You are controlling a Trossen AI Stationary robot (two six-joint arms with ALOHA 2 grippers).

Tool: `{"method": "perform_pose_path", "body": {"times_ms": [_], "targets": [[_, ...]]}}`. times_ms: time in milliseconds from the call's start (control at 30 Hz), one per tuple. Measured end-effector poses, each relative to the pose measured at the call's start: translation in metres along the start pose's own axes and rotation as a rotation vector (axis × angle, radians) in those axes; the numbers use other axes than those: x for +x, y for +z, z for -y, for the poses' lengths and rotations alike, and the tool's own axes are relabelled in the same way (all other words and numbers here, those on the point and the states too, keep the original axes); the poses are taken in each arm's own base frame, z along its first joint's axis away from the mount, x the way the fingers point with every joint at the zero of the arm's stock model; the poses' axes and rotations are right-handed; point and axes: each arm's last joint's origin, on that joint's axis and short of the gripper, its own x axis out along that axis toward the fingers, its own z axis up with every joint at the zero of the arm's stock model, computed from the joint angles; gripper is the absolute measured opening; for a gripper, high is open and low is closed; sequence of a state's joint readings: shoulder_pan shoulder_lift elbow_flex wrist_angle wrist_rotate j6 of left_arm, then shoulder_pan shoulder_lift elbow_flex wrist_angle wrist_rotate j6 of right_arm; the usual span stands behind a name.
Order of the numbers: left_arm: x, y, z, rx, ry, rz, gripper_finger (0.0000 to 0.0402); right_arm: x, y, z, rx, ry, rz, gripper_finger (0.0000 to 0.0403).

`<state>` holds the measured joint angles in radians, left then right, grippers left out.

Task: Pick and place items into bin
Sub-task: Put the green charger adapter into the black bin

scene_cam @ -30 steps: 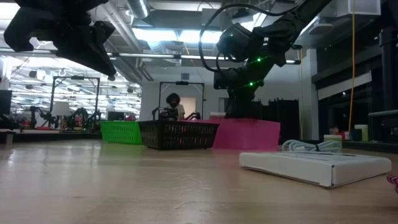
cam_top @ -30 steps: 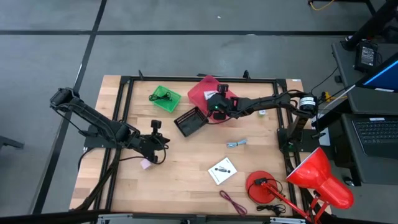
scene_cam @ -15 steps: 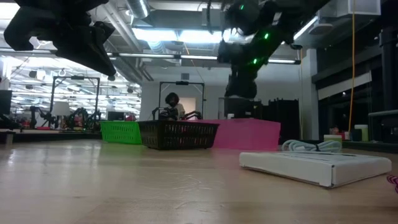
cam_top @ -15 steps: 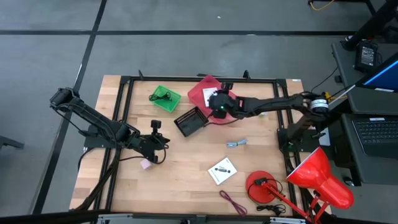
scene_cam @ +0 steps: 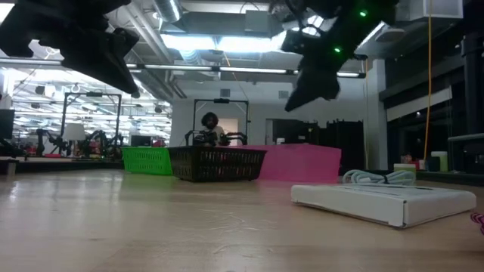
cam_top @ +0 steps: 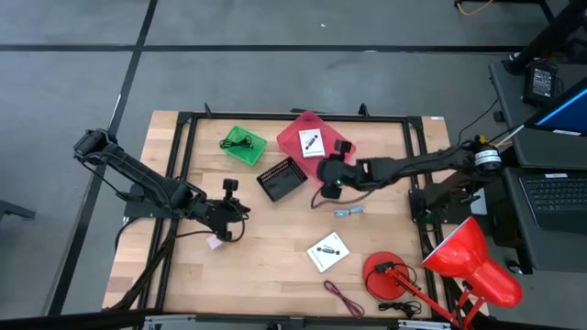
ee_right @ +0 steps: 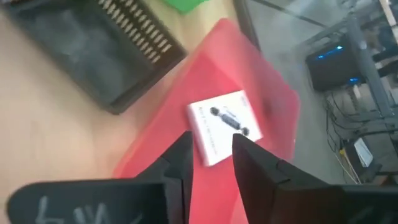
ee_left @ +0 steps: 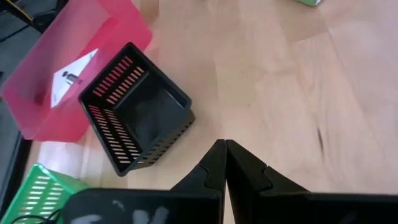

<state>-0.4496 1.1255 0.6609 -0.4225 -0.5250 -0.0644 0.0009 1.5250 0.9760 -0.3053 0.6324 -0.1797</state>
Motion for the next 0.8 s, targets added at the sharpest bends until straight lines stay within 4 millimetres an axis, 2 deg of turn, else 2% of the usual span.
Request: {"method": "perform_pose_path", "body": {"times_ms": [200,400,633,800], "targets": [[0.0,0.0,0.0,-0.005,-0.004,0.004,0.0002,-0.007,-0.031,-0.01,0.11,0.01,0.044,0.004],[0.002,0.001,-0.002,0.036,-0.01,0.001,0.0002,-0.025,-0.05,-0.01,0.197,0.031,0.12,0.0004],[0.011,0.009,-0.021,0.042,-0.095,0.057,0.0002,-0.041,-0.064,-0.009,0.251,0.052,0.161,0.0014],[0.019,0.008,-0.042,0.028,-0.076,0.056,0.0003,-0.045,-0.077,-0.012,0.28,0.069,0.162,0.0021]]}}
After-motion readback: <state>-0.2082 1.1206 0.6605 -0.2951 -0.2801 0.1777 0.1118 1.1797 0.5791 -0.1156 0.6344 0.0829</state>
